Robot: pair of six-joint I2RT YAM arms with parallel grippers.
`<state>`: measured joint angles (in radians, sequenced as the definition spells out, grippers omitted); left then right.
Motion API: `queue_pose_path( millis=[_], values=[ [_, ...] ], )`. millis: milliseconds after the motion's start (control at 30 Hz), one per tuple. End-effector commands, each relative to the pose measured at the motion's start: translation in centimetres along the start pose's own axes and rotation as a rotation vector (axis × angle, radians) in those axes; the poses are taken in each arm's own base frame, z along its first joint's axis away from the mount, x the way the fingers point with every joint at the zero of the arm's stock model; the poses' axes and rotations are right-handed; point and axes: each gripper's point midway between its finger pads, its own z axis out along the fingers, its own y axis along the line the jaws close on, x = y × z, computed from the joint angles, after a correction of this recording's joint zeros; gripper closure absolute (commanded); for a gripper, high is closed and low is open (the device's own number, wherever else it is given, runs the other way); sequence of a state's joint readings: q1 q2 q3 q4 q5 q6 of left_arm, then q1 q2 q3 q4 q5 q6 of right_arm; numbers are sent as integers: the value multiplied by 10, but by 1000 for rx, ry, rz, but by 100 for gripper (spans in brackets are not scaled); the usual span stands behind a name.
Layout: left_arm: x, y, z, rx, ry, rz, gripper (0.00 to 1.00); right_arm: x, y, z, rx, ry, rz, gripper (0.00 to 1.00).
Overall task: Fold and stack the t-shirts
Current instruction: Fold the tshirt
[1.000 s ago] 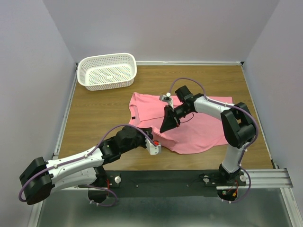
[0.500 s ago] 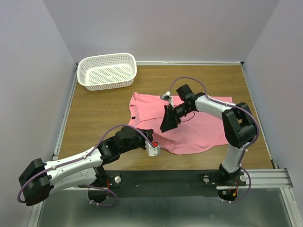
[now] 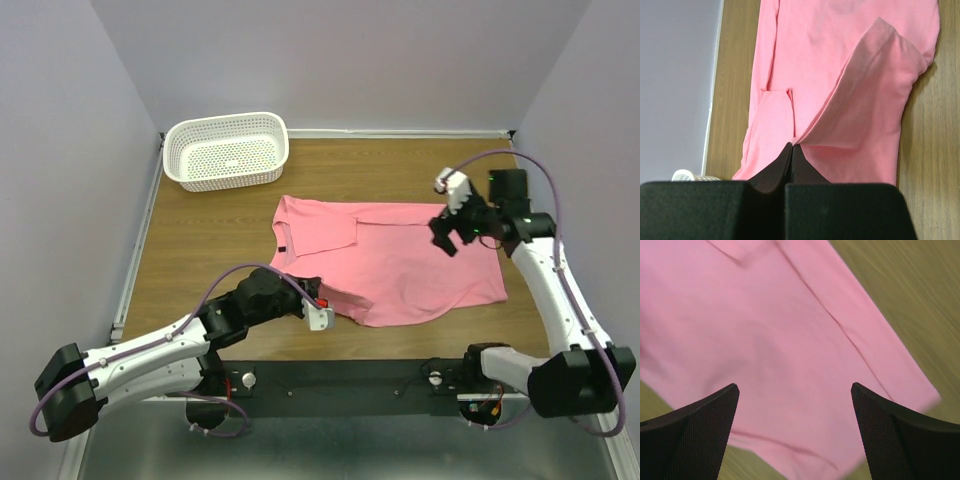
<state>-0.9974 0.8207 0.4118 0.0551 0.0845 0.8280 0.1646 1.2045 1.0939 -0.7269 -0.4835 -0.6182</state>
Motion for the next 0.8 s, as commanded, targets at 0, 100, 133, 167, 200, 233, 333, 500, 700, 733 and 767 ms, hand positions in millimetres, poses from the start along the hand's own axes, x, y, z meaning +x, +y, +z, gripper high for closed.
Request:
queue_pose_path(
  millis=[0, 100, 133, 167, 200, 233, 333, 500, 700, 733, 767],
  values=[
    [-9, -5, 0, 24, -37, -23, 100, 137, -56, -63, 214, 443, 20, 1],
    [-8, -4, 2, 22, -34, -23, 100, 194, -73, -94, 221, 499, 158, 6],
    [-8, -4, 2, 23, -32, -24, 100, 205, -74, -98, 206, 499, 195, 8],
    [-7, -5, 3, 23, -28, -28, 100, 218, -71, -98, 155, 504, 224, 11],
    [-6, -4, 3, 20, -22, -29, 100, 230, -71, -103, 148, 475, 290, 16],
    [-5, -4, 3, 20, -20, -33, 100, 236, -69, -103, 128, 462, 318, 19],
    [-4, -3, 2, 11, -14, -43, 100, 246, -44, -97, -34, 392, 371, 26],
    [-6, 0, 1, 0, -15, -50, 100, 242, -18, -83, -240, 273, 285, 27],
    [-6, 8, -4, -32, -3, -55, 100, 228, -36, -71, -278, 152, 304, 28],
    [-7, 9, -4, -33, -10, -62, 100, 228, -39, -68, -291, 136, 323, 28],
    [-7, 11, -4, -38, -14, -70, 100, 225, -47, -67, -282, 126, 320, 28]
  ],
)
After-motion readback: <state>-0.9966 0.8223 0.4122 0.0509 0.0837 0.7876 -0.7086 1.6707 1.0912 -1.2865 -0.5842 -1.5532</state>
